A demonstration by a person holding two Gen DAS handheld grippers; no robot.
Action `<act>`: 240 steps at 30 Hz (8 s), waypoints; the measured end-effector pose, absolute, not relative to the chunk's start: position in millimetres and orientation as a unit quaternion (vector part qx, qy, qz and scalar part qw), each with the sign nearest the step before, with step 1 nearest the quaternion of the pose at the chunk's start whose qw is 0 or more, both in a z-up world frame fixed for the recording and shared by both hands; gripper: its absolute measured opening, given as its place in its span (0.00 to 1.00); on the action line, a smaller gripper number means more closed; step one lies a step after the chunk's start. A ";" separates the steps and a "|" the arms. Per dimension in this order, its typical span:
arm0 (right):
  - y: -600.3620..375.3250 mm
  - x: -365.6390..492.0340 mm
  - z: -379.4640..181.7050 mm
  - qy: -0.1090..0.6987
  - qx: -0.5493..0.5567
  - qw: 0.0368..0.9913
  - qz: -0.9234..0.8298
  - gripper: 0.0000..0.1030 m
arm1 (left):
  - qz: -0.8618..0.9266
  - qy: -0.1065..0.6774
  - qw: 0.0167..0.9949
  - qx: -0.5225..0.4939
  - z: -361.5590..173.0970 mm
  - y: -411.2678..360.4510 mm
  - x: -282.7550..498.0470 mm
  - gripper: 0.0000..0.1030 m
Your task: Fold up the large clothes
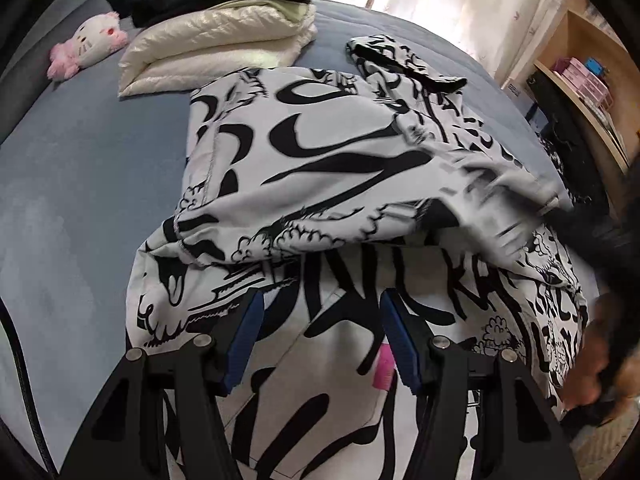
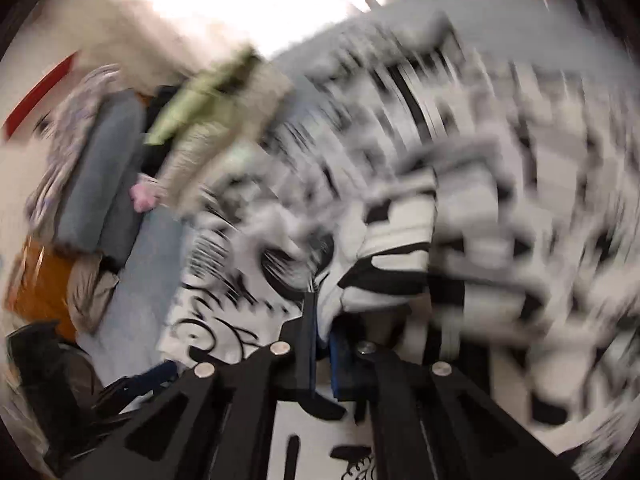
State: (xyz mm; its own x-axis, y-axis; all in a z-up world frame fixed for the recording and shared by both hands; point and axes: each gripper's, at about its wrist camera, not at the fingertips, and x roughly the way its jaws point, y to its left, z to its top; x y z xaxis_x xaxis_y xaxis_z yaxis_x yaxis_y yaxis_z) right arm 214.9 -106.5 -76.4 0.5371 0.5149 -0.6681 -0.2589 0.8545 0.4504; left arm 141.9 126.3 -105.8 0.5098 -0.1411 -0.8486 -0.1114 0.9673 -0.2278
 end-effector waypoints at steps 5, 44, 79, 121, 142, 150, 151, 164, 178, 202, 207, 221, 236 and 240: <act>-126.5 211.3 -30.7 0.333 0.111 0.913 0.206 0.04 | -0.004 0.495 0.859 -0.132 -108.2 129.7 141.5 0.57; -217.4 328.1 -158.2 0.499 0.195 0.831 0.150 0.27 | 0.052 0.511 0.844 -0.154 -147.2 200.2 304.9 0.07; -69.8 271.0 -129.8 0.445 0.058 0.869 0.207 0.44 | 0.100 0.430 0.890 -0.115 -136.1 112.8 224.8 0.41; -191.8 66.2 -4.3 0.362 0.107 0.923 0.079 0.48 | 0.107 0.334 0.933 -0.082 -4.2 107.9 15.6 0.69; -235.5 -36.6 -14.8 0.387 0.052 0.920 0.038 0.48 | 0.091 0.376 0.919 -0.074 -27.9 117.3 -68.3 0.69; -281.0 -36.5 -29.3 0.421 0.072 0.904 0.010 0.48 | 0.045 0.434 0.892 -0.123 -62.1 132.5 -69.3 0.69; -286.9 -37.0 -31.7 0.426 0.062 0.903 0.013 0.48 | 0.040 0.440 0.888 -0.128 -67.0 134.3 -68.7 0.69; -371.5 -41.0 -109.9 0.516 0.174 0.838 0.024 0.48 | 0.020 0.525 0.831 -0.182 -145.4 143.6 -37.8 0.69; -363.7 -27.9 -146.2 0.517 0.209 0.828 0.064 0.54 | 0.001 0.530 0.827 -0.189 -165.5 148.7 -18.8 0.80; -348.6 -19.6 -132.5 0.489 0.209 0.843 0.082 0.16 | 0.021 0.507 0.855 -0.104 -145.9 102.9 -6.4 0.10; -354.2 -23.1 -87.3 0.429 0.250 0.861 0.114 0.14 | 0.010 0.477 0.860 -0.179 -116.1 121.0 -15.9 0.06; -349.1 -51.0 22.4 0.312 0.257 0.896 0.184 0.12 | -0.056 0.409 0.883 -0.225 -17.8 132.9 -41.3 0.06; -390.3 107.8 36.2 0.284 0.378 0.870 0.138 0.13 | -0.056 0.356 0.871 -0.335 12.5 184.5 148.7 0.19; -382.6 192.8 36.9 0.320 0.361 0.869 0.114 0.21 | -0.048 0.329 0.876 -0.350 18.6 196.0 203.2 0.76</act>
